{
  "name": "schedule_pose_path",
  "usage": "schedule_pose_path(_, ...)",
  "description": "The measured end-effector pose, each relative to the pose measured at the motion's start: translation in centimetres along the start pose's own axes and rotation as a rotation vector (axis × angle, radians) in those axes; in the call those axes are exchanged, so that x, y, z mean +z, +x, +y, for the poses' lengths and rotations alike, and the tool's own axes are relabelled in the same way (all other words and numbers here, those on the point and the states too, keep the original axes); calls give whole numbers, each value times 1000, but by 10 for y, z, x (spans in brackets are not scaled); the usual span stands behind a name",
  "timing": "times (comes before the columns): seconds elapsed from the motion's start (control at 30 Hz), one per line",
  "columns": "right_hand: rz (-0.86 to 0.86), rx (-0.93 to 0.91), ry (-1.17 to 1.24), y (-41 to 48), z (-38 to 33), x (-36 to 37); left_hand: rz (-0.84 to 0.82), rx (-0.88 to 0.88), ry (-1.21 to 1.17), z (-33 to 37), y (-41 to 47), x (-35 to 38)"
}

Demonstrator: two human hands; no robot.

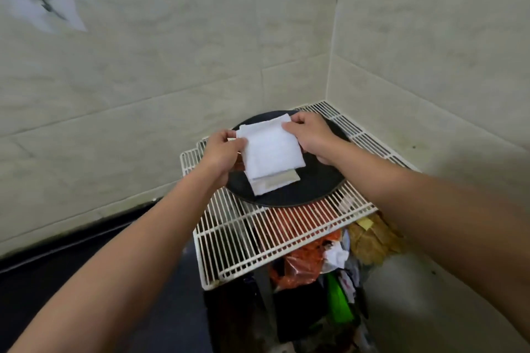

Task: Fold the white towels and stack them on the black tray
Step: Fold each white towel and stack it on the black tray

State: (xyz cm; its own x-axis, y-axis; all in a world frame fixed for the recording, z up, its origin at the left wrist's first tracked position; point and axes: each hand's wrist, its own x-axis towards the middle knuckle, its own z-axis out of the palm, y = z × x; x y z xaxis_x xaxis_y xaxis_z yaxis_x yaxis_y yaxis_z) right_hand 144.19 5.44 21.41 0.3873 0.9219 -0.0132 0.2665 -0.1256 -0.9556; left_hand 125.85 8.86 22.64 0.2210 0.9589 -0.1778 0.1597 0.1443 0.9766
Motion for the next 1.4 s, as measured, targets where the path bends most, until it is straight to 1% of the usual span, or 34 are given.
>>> schedule_pose_path(0.1,7,-14,-49,43,-16,22,125,23,17,9,44,-10)
schedule_pose_path(0.17,36,-21,-100,73,-21,34,145,51,26,13,70,-15)
schedule_pose_path(0.23,44,-8,-144,96,-19,43,120,75,32,13,90,-19)
schedule_pose_path(0.33,26,-5,-262,124,-4,59,59,66,60,3,119,-24)
schedule_pose_path(0.5,-2,13,-465,148,26,75,3,36,180,-29,152,-21)
schedule_pose_path(0.6,-25,17,-562,156,38,82,0,67,287,-45,163,-19)
schedule_pose_path(0.67,-26,2,-645,159,43,85,8,127,411,-52,166,-19)
schedule_pose_path(0.77,-28,-63,-851,159,46,89,19,255,696,-59,165,-23)
schedule_pose_path(0.8,-27,-118,-931,158,47,89,30,316,795,-63,164,-24)
schedule_pose_path(0.87,-13,-274,-1043,156,51,88,46,511,996,-70,162,-25)
schedule_pose_path(0.9,-18,-346,-1074,156,55,87,29,597,1080,-74,162,-24)
schedule_pose_path(0.93,-40,-391,-1105,155,58,85,-1,639,1149,-77,163,-24)
schedule_pose_path(1.0,-89,-400,-1160,155,62,82,-54,619,1235,-81,167,-25)
schedule_pose_path(1.2,-177,-337,-1221,152,56,79,-137,592,1289,-78,167,-29)
schedule_pose_path(1.3,-203,-301,-1208,145,48,73,-104,568,1284,-68,153,-37)
schedule_pose_path(1.4,-162,-341,-1197,129,37,68,-33,574,1312,-61,130,-52)
